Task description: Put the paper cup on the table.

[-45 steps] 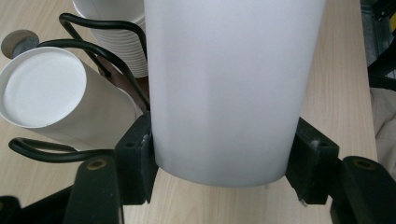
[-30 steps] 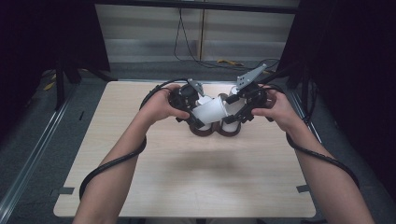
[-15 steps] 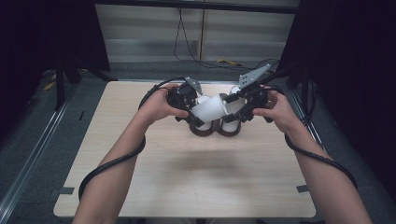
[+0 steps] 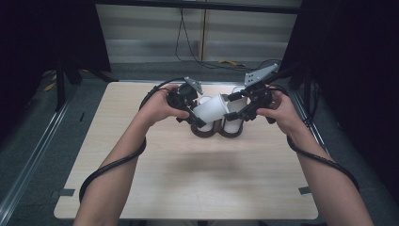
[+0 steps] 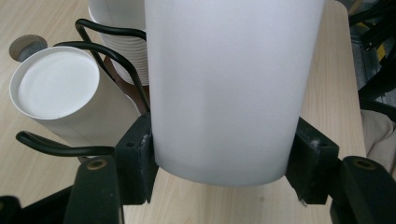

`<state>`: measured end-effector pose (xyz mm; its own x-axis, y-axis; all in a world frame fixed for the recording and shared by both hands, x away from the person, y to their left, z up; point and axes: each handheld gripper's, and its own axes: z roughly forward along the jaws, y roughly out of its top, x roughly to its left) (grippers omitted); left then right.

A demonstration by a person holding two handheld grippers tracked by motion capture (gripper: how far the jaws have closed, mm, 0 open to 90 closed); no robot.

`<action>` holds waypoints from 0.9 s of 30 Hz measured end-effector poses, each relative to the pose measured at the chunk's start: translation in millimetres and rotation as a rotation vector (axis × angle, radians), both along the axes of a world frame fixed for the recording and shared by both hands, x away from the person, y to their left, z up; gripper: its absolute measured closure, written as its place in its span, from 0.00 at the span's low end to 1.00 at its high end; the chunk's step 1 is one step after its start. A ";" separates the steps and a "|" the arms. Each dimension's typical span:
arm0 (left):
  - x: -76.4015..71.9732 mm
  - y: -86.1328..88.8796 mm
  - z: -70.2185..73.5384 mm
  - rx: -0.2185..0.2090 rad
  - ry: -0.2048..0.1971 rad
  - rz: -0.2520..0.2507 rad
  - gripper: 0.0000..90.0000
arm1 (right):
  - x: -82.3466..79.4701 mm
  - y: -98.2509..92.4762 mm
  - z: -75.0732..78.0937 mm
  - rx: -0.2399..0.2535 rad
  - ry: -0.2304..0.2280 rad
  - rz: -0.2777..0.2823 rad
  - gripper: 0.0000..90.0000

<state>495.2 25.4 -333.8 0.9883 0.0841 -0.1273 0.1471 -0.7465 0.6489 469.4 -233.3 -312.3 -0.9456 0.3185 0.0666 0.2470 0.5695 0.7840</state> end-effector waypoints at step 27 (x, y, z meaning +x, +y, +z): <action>-0.2 -9.2 -0.7 -0.011 0.006 -0.019 0.40 | 4.0 9.1 -7.0 0.010 0.013 0.009 0.13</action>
<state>494.9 16.2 -334.5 0.9890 0.0634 -0.1337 0.1363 -0.7422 0.6561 473.3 -224.1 -319.3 -0.9474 0.3096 0.0817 0.2521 0.5638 0.7865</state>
